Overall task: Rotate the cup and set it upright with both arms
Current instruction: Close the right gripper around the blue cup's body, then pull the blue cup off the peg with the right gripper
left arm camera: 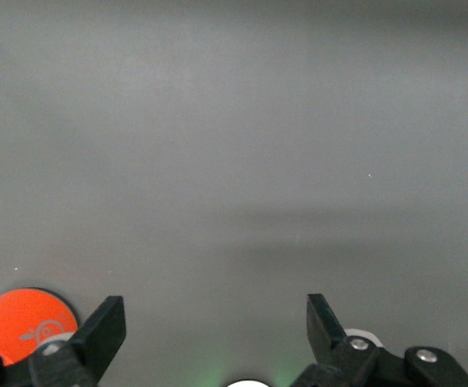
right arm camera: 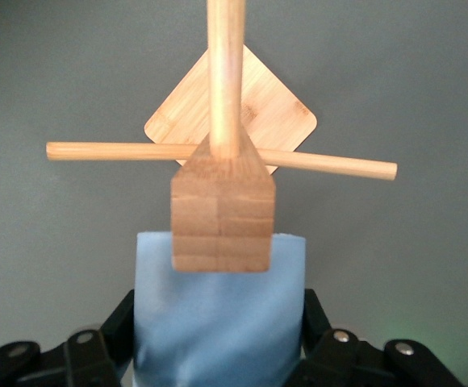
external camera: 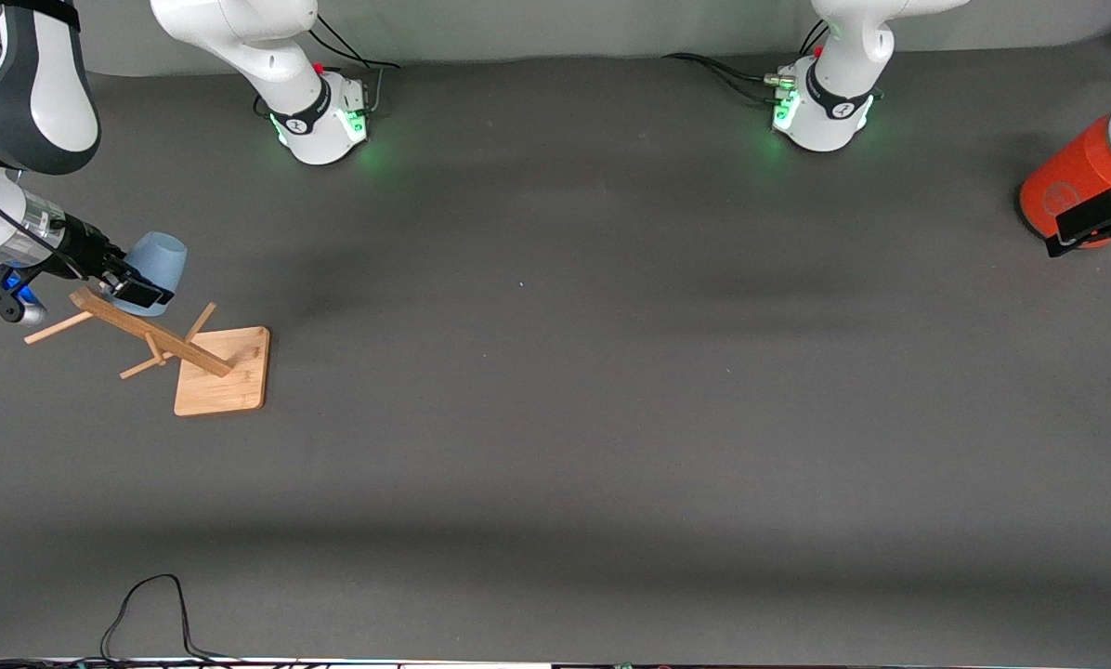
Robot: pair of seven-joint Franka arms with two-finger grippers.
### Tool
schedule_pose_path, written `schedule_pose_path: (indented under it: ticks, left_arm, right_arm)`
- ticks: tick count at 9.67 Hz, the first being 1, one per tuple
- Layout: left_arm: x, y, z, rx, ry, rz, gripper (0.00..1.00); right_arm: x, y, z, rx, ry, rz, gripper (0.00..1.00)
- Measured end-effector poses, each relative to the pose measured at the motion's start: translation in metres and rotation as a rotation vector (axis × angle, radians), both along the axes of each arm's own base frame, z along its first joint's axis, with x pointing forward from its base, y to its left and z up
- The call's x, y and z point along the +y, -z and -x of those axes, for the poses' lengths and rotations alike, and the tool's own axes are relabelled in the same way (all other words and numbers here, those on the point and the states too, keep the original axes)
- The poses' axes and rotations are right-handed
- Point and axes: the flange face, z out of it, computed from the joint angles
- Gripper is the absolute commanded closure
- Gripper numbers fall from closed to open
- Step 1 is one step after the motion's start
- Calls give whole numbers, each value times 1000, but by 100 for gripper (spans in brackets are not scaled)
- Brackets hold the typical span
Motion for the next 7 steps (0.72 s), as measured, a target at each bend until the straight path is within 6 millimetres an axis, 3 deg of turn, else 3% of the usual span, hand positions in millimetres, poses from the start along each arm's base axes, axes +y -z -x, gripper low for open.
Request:
schedule_pose_path:
  ticks: [2, 4, 7]
  left_arm:
    - [13, 17, -6, 35, -23, 4, 0]
    - [18, 41, -17, 77, -29, 8, 0]
    - [24, 39, -20, 71, -38, 8, 0]
  right_arm:
    - [0, -6, 2, -4, 0, -2, 48]
    - [1, -29, 13, -7, -4, -13, 52]
    - [18, -68, 39, 2, 37, -25, 53]
